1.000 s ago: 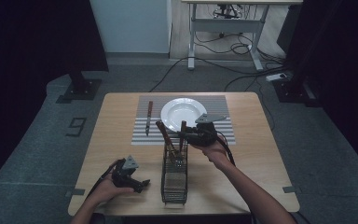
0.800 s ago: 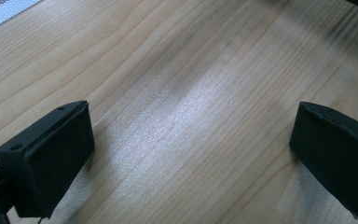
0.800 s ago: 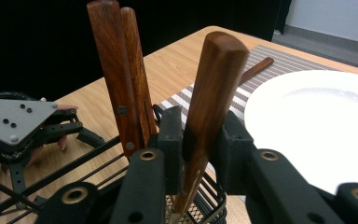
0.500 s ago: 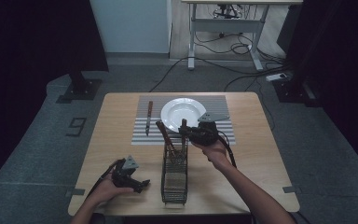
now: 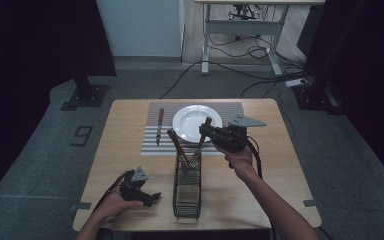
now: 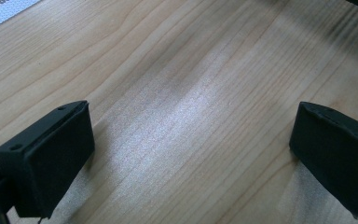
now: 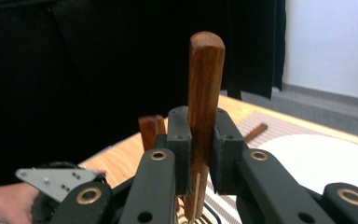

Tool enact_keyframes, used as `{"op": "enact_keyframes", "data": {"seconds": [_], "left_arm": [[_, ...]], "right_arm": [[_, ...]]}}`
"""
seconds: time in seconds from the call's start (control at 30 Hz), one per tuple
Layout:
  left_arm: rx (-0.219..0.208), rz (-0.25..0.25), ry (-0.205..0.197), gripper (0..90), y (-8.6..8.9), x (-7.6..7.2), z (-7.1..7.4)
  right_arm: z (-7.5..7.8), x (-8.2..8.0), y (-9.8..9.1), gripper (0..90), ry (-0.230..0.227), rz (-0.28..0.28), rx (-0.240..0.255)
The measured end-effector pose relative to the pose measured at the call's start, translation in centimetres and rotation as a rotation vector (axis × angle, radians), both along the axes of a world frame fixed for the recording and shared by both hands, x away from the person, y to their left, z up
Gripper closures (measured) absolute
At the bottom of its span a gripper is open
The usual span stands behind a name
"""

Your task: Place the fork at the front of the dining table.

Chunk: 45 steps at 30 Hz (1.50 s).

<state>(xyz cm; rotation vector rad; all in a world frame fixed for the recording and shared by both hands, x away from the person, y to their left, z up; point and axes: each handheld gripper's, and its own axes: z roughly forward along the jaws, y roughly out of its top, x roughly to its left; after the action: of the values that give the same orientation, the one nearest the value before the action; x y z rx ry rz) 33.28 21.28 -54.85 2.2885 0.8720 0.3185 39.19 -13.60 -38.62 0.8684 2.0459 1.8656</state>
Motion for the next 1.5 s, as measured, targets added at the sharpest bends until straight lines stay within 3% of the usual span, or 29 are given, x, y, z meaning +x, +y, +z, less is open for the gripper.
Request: {"op": "enact_keyframes", "data": {"seconds": [0.23, 0.37, 0.67, 1.2, 1.5], "left_arm": [[0.000, 0.000, 0.000, 0.0, 0.0, 0.0, 0.0], [0.000, -0.002, 0.000, 0.0, 0.0, 0.0, 0.0], [0.000, -0.004, 0.000, 0.0, 0.0, 0.0, 0.0], [0.000, -0.005, 0.000, 0.0, 0.0, 0.0, 0.0], [0.001, -0.008, 0.000, 0.0, 0.1, 0.0, 0.0]], "right_arm": [[1.5, -0.7, -0.9, 80.2, -0.037, 0.002, 0.040], [2.9, -1.1, -2.0, 80.2, -0.068, -0.007, 0.086], [4.6, -1.7, -4.2, 80.2, -0.106, -0.038, 0.138], [3.5, -0.7, -6.4, 80.2, -0.078, -0.123, 0.058], [2.8, 0.2, -7.0, 80.2, -0.054, -0.159, 0.041]]}}
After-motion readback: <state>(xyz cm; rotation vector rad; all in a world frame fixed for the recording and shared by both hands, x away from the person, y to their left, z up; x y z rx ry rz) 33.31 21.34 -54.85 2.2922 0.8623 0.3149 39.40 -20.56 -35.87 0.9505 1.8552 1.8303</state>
